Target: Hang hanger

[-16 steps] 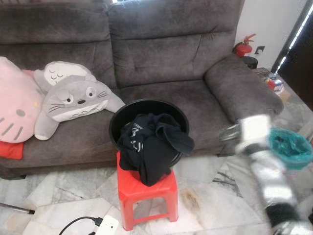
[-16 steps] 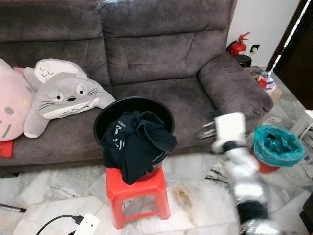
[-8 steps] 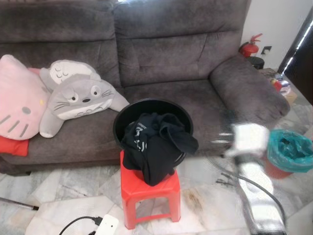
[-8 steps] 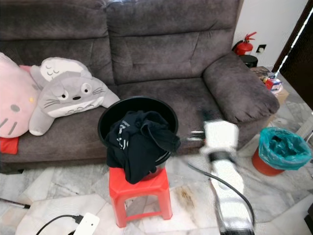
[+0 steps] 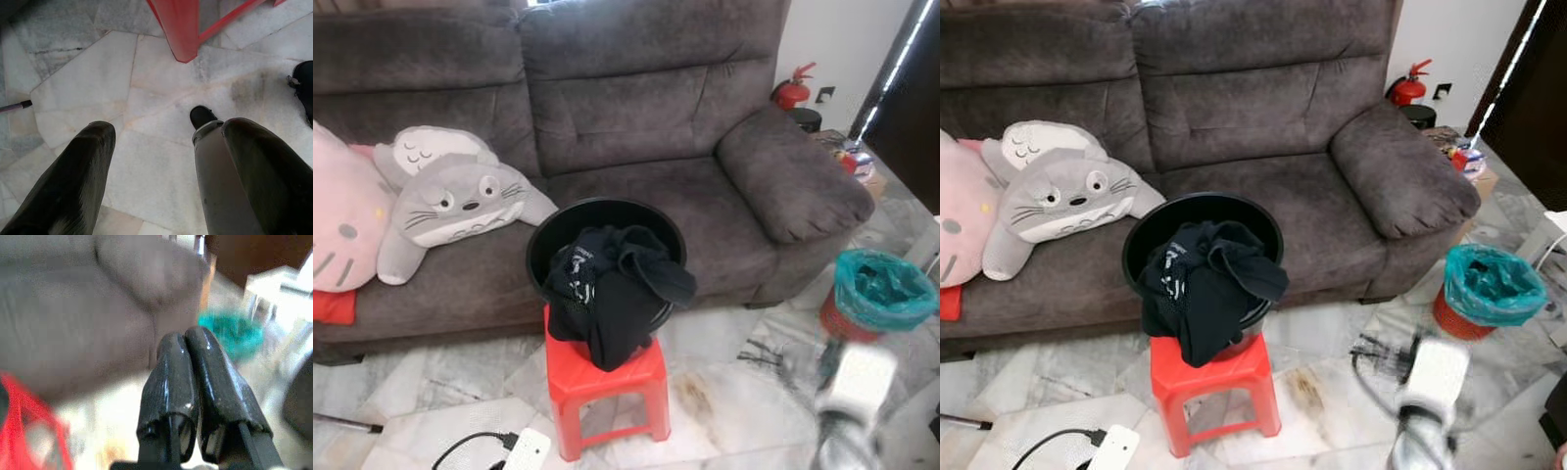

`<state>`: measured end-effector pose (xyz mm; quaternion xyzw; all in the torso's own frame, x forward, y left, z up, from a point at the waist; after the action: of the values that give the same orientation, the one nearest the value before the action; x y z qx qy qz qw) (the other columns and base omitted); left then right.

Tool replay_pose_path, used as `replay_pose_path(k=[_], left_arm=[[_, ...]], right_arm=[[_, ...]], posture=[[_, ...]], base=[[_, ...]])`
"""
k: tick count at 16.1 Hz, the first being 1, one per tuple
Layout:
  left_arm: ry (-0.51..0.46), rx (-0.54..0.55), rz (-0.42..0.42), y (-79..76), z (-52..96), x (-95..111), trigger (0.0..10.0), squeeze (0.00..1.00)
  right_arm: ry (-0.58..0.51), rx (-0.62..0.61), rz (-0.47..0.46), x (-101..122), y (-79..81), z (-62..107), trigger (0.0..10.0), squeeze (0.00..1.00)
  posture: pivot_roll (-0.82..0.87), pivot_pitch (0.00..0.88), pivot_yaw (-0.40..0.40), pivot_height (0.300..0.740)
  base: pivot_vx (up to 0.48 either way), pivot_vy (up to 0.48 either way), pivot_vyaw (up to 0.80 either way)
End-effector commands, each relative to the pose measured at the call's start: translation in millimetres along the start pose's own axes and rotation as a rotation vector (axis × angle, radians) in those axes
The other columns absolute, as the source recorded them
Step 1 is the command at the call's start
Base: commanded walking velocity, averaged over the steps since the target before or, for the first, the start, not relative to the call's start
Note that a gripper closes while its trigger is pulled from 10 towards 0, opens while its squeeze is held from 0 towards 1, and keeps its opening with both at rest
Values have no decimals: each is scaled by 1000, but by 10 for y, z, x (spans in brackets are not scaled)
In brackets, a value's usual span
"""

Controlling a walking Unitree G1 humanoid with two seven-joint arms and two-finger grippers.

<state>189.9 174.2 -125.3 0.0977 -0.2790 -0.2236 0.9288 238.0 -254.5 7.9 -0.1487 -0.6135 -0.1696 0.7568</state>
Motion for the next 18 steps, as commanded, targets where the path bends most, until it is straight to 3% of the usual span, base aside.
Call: replay_pose_path(k=[1,3,12,18], left_arm=[[22,13,21,19,8,-65,10000,0],[29,15,25,26,9,-77,10000,0],[29,14,25,25,9,-78,10000,0],[28,14,26,25,8,-75,10000,0]], right_arm=[[37,-2,-41,-82,20,17,10000,0],[9,49,-32,-5,144,-8,10000,0],[-57,134,-26,125,340,-83,10000,0],[-77,151,-28,170,380,-103,10000,0]], posture=[[-221,7,32,740],[-226,8,35,740],[-223,7,32,740],[-226,5,34,740]], base=[[0,0,0],[0,0,0],[0,0,0],[0,333,0]])
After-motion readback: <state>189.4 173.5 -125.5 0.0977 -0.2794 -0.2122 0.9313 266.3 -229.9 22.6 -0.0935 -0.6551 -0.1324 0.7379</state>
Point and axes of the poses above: a point about 5 cm out from each wrist's last joint towards the gripper, its own z axis pointing back from the gripper into the wrist, its own x axis along the axis of the wrist's last joint, y = z × x, the point moved 4 cm from there along -z, pointing out of the wrist towards the gripper, and after that the axes turned 5 degrees about -z, right-handed, at the moved point
